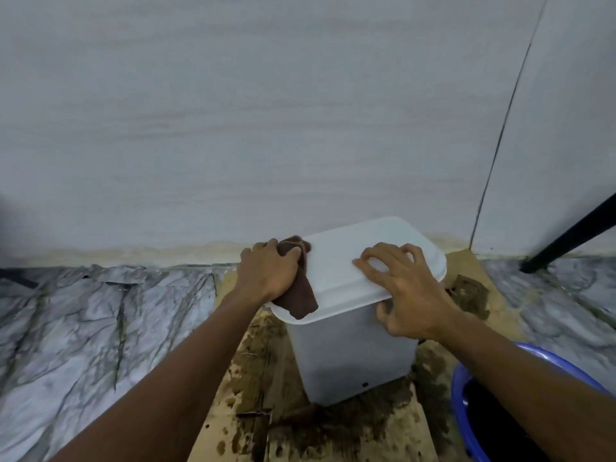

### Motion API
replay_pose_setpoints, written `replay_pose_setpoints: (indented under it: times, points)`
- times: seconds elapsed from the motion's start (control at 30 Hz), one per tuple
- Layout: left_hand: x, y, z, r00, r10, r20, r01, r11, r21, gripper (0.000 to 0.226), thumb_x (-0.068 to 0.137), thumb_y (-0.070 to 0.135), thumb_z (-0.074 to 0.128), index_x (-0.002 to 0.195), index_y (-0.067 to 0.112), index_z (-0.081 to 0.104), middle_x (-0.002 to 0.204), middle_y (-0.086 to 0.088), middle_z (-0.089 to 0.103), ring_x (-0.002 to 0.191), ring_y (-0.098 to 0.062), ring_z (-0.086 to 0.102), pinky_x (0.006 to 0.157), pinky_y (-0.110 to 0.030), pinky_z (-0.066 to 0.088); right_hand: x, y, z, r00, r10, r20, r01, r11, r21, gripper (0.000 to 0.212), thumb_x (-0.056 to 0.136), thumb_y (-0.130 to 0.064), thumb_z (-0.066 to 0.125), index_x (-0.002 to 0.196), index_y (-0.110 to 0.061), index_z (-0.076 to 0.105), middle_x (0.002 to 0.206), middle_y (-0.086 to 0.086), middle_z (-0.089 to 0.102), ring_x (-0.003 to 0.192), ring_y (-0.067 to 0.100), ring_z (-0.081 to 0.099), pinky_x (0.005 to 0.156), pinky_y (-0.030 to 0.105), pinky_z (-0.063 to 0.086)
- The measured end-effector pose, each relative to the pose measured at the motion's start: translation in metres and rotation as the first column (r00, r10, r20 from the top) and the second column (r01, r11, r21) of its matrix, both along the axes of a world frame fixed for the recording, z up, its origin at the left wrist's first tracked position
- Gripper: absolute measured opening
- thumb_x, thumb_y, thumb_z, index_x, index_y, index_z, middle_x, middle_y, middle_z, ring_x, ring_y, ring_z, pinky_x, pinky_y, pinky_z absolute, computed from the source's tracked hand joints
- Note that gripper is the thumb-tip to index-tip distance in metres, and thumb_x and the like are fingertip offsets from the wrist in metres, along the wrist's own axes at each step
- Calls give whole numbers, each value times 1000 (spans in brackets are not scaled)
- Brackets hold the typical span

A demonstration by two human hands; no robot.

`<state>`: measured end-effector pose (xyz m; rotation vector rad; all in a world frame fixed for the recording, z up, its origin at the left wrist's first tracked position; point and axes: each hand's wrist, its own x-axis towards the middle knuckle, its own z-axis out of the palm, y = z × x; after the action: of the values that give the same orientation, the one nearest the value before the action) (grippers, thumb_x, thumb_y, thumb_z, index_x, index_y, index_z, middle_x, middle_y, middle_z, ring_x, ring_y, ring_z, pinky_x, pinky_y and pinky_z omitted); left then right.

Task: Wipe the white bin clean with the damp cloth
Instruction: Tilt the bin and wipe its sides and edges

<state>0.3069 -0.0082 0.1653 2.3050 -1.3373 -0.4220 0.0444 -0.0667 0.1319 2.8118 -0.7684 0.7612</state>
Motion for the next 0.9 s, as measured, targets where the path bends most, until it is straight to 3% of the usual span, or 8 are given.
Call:
replay_pose_setpoints:
  times: [0.1,0.17,0.27,0.43,0.57,0.67,0.9]
  points:
    - [-14,-4,9,977,-200,74,197,979,52,64,97,60,35,146,21,47,151,-6,49,136,-31,44,112,-49,36,7,19,4,995,54,-88,-54,999,3,79,60,-31,72,136,-16,55,135,8,52,125,27,43,101,53,35]
    - [-20,-9,16,959,-271,88,262,960,96,60,102,56,40,154,25,38,156,-2,44,140,-27,42,110,-42,36,10,29,6,991,65,-118,-67,998,-17,78,62,-32,73,136,-16,54,135,8,53,124,28,46,99,50,38]
    - [-16,-24,23,962,-275,-4,273,953,131,52,98,59,47,141,31,54,139,-3,60,118,-26,57,101,-42,46,10,39,4,987,30,-158,-37,999,-40,85,60,-30,77,139,-14,51,138,9,52,125,29,46,101,52,42]
    - [-9,-43,32,948,-240,-208,275,948,161,53,90,65,58,110,18,71,114,-4,69,99,-22,64,97,-44,52,6,36,0,989,45,-138,-61,992,-113,84,53,-12,83,134,-12,59,133,12,59,120,31,53,95,50,50]
    - [-10,-46,21,966,-228,-126,241,965,104,52,88,70,56,96,21,73,97,-1,71,90,-21,66,90,-45,54,7,25,2,990,102,-97,-117,981,-155,77,54,-7,83,128,-13,65,127,9,65,111,31,62,88,46,54]
    - [-7,-40,15,974,-192,-121,196,980,22,53,87,69,57,88,18,72,87,-2,72,82,-22,67,83,-43,57,3,15,3,982,163,-97,-180,963,-199,74,58,-6,80,129,-16,66,129,6,65,112,30,58,91,46,51]
    - [-12,-5,9,987,37,-156,-49,996,-76,58,88,67,56,83,10,67,79,-6,68,71,-22,65,60,-34,48,2,-19,-4,993,116,-6,-114,969,-220,81,59,2,83,134,-18,58,134,10,63,117,37,59,98,61,48]
